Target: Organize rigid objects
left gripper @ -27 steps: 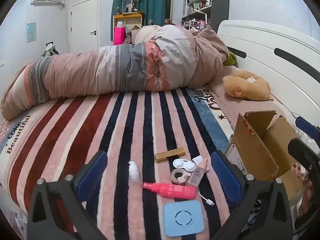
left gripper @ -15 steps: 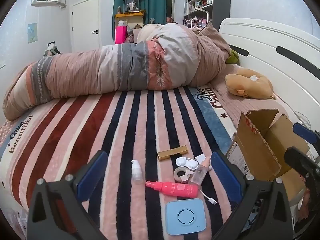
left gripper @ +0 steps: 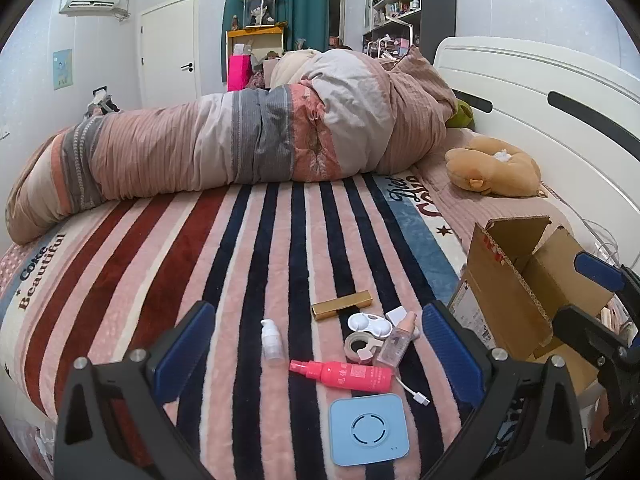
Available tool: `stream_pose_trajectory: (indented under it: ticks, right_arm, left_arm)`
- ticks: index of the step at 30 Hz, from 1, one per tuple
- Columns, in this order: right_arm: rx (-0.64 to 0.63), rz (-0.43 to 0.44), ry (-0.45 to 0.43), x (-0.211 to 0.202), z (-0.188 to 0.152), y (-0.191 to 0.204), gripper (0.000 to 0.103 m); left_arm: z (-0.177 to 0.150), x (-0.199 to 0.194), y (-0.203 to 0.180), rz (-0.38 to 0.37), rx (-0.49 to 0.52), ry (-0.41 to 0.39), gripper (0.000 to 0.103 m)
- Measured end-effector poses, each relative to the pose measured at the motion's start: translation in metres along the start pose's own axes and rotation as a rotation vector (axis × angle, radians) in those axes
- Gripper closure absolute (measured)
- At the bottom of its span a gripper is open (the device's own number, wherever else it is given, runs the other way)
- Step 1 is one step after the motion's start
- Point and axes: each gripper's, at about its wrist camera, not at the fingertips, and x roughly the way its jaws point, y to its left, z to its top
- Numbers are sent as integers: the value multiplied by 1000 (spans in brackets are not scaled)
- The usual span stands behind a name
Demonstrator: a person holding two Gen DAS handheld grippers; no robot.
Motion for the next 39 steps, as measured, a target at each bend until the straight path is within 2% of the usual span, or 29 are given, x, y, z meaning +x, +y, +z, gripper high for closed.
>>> stream_pose_trajectory:
  ticks: [10, 39]
  right_arm:
    - [-5, -31, -2, -3, 0, -2, 0]
    - [11, -55, 7, -11, -2, -5, 0]
  left_arm:
    - [1, -3, -1, 19, 1, 0, 0]
    - [-4, -13, -2, -6, -10, -4, 0]
